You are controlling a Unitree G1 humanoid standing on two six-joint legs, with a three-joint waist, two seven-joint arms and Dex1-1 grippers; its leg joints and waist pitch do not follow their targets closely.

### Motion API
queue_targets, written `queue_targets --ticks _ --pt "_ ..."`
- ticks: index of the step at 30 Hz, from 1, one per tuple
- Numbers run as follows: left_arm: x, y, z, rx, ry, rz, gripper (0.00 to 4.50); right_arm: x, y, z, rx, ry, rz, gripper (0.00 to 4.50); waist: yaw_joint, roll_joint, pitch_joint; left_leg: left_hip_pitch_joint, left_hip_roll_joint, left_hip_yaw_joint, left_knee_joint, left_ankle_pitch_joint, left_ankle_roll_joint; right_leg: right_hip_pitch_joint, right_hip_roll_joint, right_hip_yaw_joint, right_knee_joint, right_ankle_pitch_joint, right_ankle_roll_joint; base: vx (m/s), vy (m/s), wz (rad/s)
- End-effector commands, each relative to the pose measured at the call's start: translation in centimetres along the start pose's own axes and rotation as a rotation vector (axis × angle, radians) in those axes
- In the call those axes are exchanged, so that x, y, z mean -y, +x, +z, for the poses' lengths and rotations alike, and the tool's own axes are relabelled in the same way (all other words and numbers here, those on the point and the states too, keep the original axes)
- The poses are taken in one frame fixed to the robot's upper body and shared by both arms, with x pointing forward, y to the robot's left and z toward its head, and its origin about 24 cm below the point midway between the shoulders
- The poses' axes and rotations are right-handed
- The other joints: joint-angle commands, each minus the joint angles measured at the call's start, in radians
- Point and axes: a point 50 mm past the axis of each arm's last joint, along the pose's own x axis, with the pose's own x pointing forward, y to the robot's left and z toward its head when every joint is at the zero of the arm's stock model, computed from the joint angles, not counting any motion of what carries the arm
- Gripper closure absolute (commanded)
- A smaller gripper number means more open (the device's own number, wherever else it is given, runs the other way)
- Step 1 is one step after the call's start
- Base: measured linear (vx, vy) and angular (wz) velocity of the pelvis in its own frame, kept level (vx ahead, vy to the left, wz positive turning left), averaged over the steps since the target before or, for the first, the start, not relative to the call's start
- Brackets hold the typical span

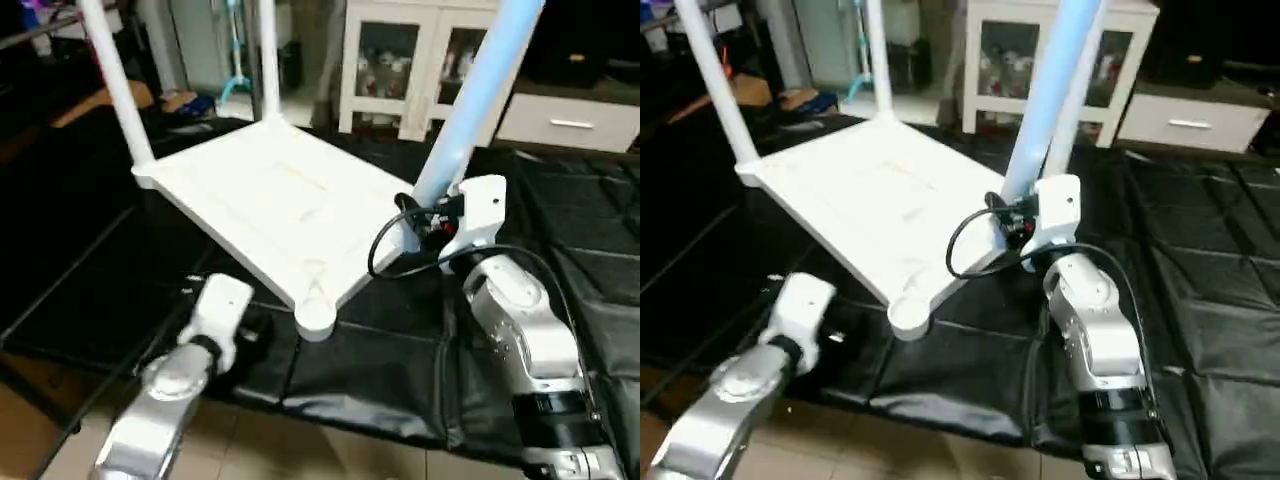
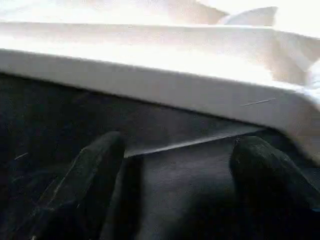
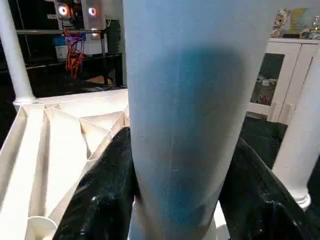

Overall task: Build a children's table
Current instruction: Move to table

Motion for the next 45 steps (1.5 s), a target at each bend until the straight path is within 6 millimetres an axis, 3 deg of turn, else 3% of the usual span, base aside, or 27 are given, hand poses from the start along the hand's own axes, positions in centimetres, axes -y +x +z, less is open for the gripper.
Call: queue_targets --ticks 1,3,5,9,11,15,17,20,21,22,23,25,28,30,31,32,33,34,36,37,38,39,40,41,42,43,45 --pt "0.7 0.6 0.4 0.011 0.035 -0.042 0.61 0.2 0.2 1.5 0.046 -0.009 0.003 2.66 -0.010 -0.005 -0.042 0.004 0.096 -0.056 -0.119 -0.382 -0.048 0.015 -0.076 0.041 -0.093 -0.507 -0.115 0.000 0.000 0.00" --pt "1.4 1.1 1.1 0.041 0.036 -0.072 0.61 0.3 0.2 1.6 0.048 -0.010 0.001 2.66 -0.011 -0.004 -0.046 0.005 0.095 -0.052 -0.116 -0.353 -0.038 0.014 -0.075 0.042 -0.092 -0.480 -0.125 0.000 0.000 0.00" --pt "1.6 1.2 1.3 0.050 0.031 -0.084 0.61 0.3 0.2 1.6 0.048 -0.010 0.001 2.66 -0.014 -0.005 -0.050 -0.006 0.098 -0.053 -0.116 -0.297 -0.026 0.023 -0.078 0.043 -0.083 -0.401 -0.153 0.000 0.000 0.00" --pt "4.3 1.8 3.3 0.141 0.006 -0.222 0.61 0.0 0.1 1.5 0.046 -0.007 0.004 2.66 -0.009 -0.001 -0.056 0.000 0.102 -0.043 -0.113 -0.256 0.004 0.017 -0.073 0.043 -0.075 -0.280 -0.207 0.000 0.000 0.00" --pt "6.2 1.2 4.6 0.243 -0.022 -0.324 0.61 -0.2 0.0 1.4 0.042 -0.001 0.008 2.66 -0.007 -0.001 -0.057 -0.004 0.103 -0.041 -0.113 -0.237 0.014 0.021 -0.072 0.043 -0.072 -0.235 -0.223 0.000 0.000 0.00" --pt "6.1 0.5 4.9 0.315 -0.025 -0.328 0.61 -0.4 0.0 1.2 0.038 0.008 0.008 2.66 0.007 0.000 -0.062 -0.009 0.110 -0.039 -0.111 -0.100 0.065 0.034 -0.074 0.039 -0.052 -0.054 -0.261 0.046 0.013 0.01" --pt "5.9 0.4 5.0 0.329 -0.027 -0.316 0.61 -0.4 0.0 1.1 0.038 0.009 0.008 2.66 0.010 -0.002 -0.063 -0.008 0.109 -0.036 -0.109 -0.080 0.078 0.037 -0.075 0.039 -0.050 -0.033 -0.266 0.000 0.000 0.00" --pt "3.5 -0.2 5.7 0.398 -0.130 -0.181 0.61 -0.4 0.0 1.1 0.030 0.032 0.013 2.66 0.011 -0.002 -0.057 -0.010 0.110 -0.033 -0.112 -0.116 0.076 0.040 -0.079 0.041 -0.056 -0.093 -0.272 0.000 0.000 0.00" --pt "0.5 -0.9 5.4 0.422 -0.173 0.031 0.61 -0.6 -0.1 1.0 0.009 0.041 0.021 2.66 0.011 0.001 -0.055 -0.007 0.110 -0.033 -0.114 -0.159 0.062 0.036 -0.073 0.040 -0.060 -0.140 -0.263 0.000 0.000 0.00" --pt "0.0 -1.1 5.4 0.424 -0.178 0.064 0.61 -0.7 -0.1 0.9 0.005 0.042 0.022 2.66 0.010 0.007 -0.053 -0.005 0.111 -0.035 -0.115 -0.185 0.050 0.035 -0.071 0.039 -0.059 -0.160 -0.261 0.000 0.000 0.00" --pt "-0.7 -1.4 5.2 0.426 -0.186 0.123 0.61 -0.7 -0.2 0.9 0.000 0.042 0.023 2.66 0.003 0.001 -0.050 -0.008 0.113 -0.035 -0.119 -0.223 0.032 0.038 -0.070 0.039 -0.065 -0.195 -0.248 0.000 0.000 0.00" --pt "-2.3 -2.1 4.6 0.408 -0.225 0.251 0.61 -0.8 -0.6 0.9 0.012 0.021 0.025 2.66 0.004 0.005 -0.047 -0.002 0.110 -0.035 -0.120 -0.290 -0.004 0.028 -0.068 0.040 -0.071 -0.279 -0.213 0.000 0.000 0.00" --pt "-4.0 -3.7 4.0 0.425 -0.251 0.438 0.61 -0.1 -1.8 0.3 0.005 0.034 -0.032 2.66 0.007 0.002 -0.044 -0.001 0.112 -0.037 -0.124 -0.320 -0.028 0.022 -0.067 0.041 -0.080 -0.320 -0.173 0.000 0.000 0.00" --pt "-4.3 -4.0 3.6 0.411 -0.248 0.474 0.61 0.3 -2.3 0.1 0.000 0.044 -0.049 2.66 0.007 0.003 -0.045 0.002 0.109 -0.037 -0.125 -0.331 -0.034 0.016 -0.063 0.042 -0.079 -0.326 -0.165 0.000 0.000 0.00" --pt "-4.3 -4.1 3.5 0.407 -0.252 0.489 0.61 0.5 -2.5 0.0 -0.010 0.050 -0.058 2.66 0.011 0.014 -0.051 0.074 0.111 0.019 -0.085 -0.343 -0.122 -0.054 -0.010 0.066 -0.122 -0.392 -0.093 0.000 0.000 0.00" --pt "-4.3 -4.1 3.5 0.404 -0.255 0.498 0.61 0.7 -2.7 -0.2 -0.021 0.053 -0.061 2.66 0.007 0.007 -0.043 0.082 0.099 0.027 -0.084 -0.379 -0.137 -0.066 0.014 0.056 -0.124 -0.429 -0.064 -0.033 0.001 -0.20" --pt "-4.3 -4.1 3.5 0.404 -0.255 0.498 0.61 0.7 -2.7 -0.2 -0.022 0.053 -0.061 2.66 0.013 0.012 -0.043 0.098 0.103 0.043 -0.081 -0.408 -0.144 -0.086 0.037 0.052 -0.133 -0.464 -0.008 -0.017 0.012 -0.51" --pt "-4.3 -4.1 3.5 0.404 -0.254 0.510 0.61 0.7 -2.8 -0.4 -0.038 0.050 -0.060 2.66 0.008 0.009 -0.045 0.092 0.109 0.045 -0.088 -0.403 -0.131 -0.080 0.045 0.045 -0.127 -0.447 0.025 -0.017 0.012 -0.51" --pt "-4.1 -3.9 3.7 0.409 -0.236 0.508 0.61 0.5 -2.9 -0.8 -0.067 0.023 -0.046 2.66 0.003 0.011 -0.046 0.089 0.112 0.055 -0.089 -0.405 -0.105 -0.087 0.051 0.035 -0.131 -0.445 0.049 -0.018 0.050 -0.64" --pt "-3.9 -3.9 4.0 0.420 -0.235 0.497 0.61 0.4 -2.8 -0.9 -0.077 0.010 -0.051 2.66 -0.008 0.001 -0.051 0.077 0.109 0.058 -0.087 -0.392 -0.078 -0.075 0.047 0.028 -0.135 -0.434 0.057 -0.019 0.059 -0.68" --pt "-3.8 -4.0 4.3 0.434 -0.232 0.489 0.61 0.2 -2.7 -1.0 -0.080 0.017 -0.063 2.66 -0.009 0.000 -0.053 0.066 0.105 0.056 -0.088 -0.376 -0.067 -0.064 0.044 0.030 -0.133 -0.426 0.062 -0.018 0.062 -0.75" --pt "-3.8 -4.1 4.5 0.439 -0.219 0.489 0.61 0.1 -2.6 -0.9 -0.077 0.027 -0.072 2.66 0.000 -0.021 -0.047 -0.007 0.089 0.017 -0.121 -0.376 -0.012 0.009 -0.009 0.014 -0.104 -0.405 0.044 -0.008 0.060 -0.55" --pt "-3.8 -4.2 4.6 0.441 -0.210 0.492 0.61 0.1 -2.5 -0.9 -0.074 0.036 -0.078 2.66 -0.019 0.005 -0.049 -0.008 0.108 -0.004 -0.142 -0.420 -0.007 0.016 -0.035 0.017 -0.111 -0.442 0.006 -0.008 0.060 -0.55" --pt "-3.8 -4.4 4.7 0.448 -0.240 0.488 0.61 -0.4 -2.4 -0.8 -0.070 0.052 -0.068 2.66 -0.031 0.009 -0.052 -0.019 0.111 -0.021 -0.143 -0.382 -0.019 0.032 -0.059 0.016 -0.107 -0.389 -0.043 -0.022 0.032 -0.31" --pt "-3.8 -4.4 4.7 0.450 -0.240 0.491 0.61 -0.4 -2.4 -0.8 -0.070 0.053 -0.063 2.66 -0.041 0.004 -0.050 -0.026 0.112 -0.023 -0.143 -0.369 -0.023 0.034 -0.063 0.016 -0.109 -0.362 -0.064 -0.030 0.001 -0.23" --pt "-3.9 -4.6 4.9 0.462 -0.250 0.496 0.61 -0.8 -2.4 -0.8 -0.074 0.057 -0.039 2.66 -0.050 0.001 -0.049 -0.025 0.108 -0.028 -0.140 -0.364 -0.022 0.035 -0.066 0.016 -0.111 -0.349 -0.093 -0.030 0.001 -0.23" --pt "-4.0 -4.6 5.0 0.469 -0.280 0.481 0.61 -1.1 -2.3 -0.8 -0.081 0.047 -0.005 2.66 -0.056 -0.007 -0.049 -0.011 0.101 -0.023 -0.129 -0.358 -0.004 0.024 -0.067 0.015 -0.123 -0.384 -0.118 0.000 0.000 0.00"
